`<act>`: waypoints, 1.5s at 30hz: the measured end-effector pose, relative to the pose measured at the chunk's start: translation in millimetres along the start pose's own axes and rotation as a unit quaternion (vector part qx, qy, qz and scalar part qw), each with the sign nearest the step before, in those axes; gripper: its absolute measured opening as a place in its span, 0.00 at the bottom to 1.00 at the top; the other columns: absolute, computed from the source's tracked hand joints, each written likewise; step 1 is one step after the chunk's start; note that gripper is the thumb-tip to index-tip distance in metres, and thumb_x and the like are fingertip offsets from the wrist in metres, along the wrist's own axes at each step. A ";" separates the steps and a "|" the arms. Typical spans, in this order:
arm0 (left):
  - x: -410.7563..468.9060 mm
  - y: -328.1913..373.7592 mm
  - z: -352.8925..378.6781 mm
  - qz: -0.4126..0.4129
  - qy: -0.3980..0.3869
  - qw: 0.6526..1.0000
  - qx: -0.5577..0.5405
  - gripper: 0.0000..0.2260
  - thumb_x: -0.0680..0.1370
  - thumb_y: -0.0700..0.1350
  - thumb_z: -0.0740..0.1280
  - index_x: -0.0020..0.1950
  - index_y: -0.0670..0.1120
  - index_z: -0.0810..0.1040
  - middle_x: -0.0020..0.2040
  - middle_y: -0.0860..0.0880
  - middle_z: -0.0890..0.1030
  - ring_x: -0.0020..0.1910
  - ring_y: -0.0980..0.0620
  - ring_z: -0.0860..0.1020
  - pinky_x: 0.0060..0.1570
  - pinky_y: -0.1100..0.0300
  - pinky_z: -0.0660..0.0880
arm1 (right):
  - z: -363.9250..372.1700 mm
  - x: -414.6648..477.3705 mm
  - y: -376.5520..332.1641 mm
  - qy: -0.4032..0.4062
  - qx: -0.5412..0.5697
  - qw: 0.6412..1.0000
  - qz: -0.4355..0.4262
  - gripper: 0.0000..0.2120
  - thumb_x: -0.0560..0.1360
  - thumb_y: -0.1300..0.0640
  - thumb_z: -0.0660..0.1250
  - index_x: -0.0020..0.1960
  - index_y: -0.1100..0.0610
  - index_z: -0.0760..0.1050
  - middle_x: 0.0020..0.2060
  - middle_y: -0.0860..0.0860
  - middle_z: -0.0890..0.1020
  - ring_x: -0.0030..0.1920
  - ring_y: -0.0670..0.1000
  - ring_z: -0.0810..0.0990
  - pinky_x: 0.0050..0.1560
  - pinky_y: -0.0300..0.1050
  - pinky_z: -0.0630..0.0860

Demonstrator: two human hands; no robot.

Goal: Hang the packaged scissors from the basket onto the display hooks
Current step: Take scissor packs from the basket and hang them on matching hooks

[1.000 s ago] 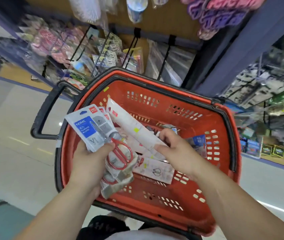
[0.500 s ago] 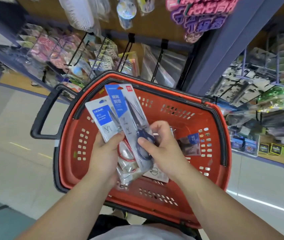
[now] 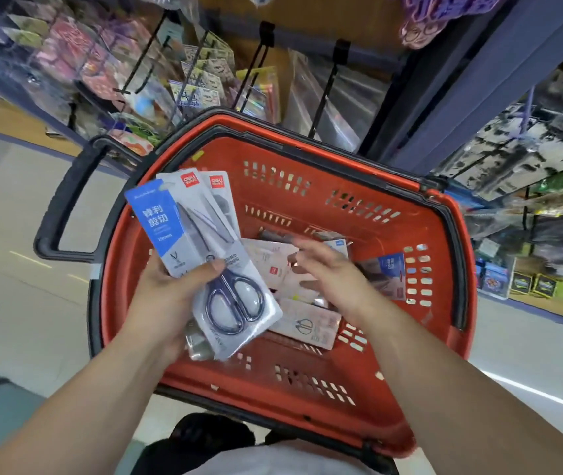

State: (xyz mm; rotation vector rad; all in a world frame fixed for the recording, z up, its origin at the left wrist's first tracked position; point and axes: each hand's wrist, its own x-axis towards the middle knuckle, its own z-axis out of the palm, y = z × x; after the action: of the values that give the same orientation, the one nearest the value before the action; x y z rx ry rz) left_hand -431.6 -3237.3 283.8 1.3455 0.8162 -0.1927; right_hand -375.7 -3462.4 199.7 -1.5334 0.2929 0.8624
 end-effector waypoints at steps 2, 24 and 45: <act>4.7 -0.1 -12.3 0.009 0.020 1.000 0.000 0.30 0.66 0.38 0.80 0.68 0.45 0.79 0.58 0.41 0.87 0.53 0.39 0.87 0.55 0.39 0.83 | -17.6 31.8 42.1 0.030 -0.183 0.982 0.046 0.14 0.83 0.52 0.68 0.68 0.53 0.81 0.62 0.49 0.83 0.56 0.50 0.82 0.49 0.37 0.77; 7.1 -6.9 -8.5 0.010 0.066 0.997 0.042 0.19 0.76 0.32 0.74 0.62 0.50 0.80 0.53 0.46 0.88 0.48 0.44 0.88 0.43 0.47 0.85 | -28.6 36.8 45.1 -0.040 -0.508 0.857 0.071 0.18 0.84 0.49 0.64 0.70 0.56 0.70 0.65 0.59 0.79 0.63 0.61 0.79 0.53 0.47 0.74; -16.9 -9.3 63.2 -0.035 -0.036 0.989 -0.136 0.20 0.76 0.34 0.71 0.68 0.41 0.80 0.61 0.37 0.85 0.56 0.36 0.85 0.55 0.42 0.83 | 4.0 -71.6 -44.8 0.103 -0.102 0.961 -0.237 0.05 0.80 0.57 0.71 0.50 0.47 0.82 0.54 0.47 0.78 0.57 0.40 0.77 0.60 0.32 0.69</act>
State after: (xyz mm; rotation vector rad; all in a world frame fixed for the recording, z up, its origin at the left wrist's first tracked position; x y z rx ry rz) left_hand -423.0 -3302.8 287.0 1.0485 0.7979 -0.1764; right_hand -397.2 -3472.2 280.8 -1.7898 -0.0214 0.3621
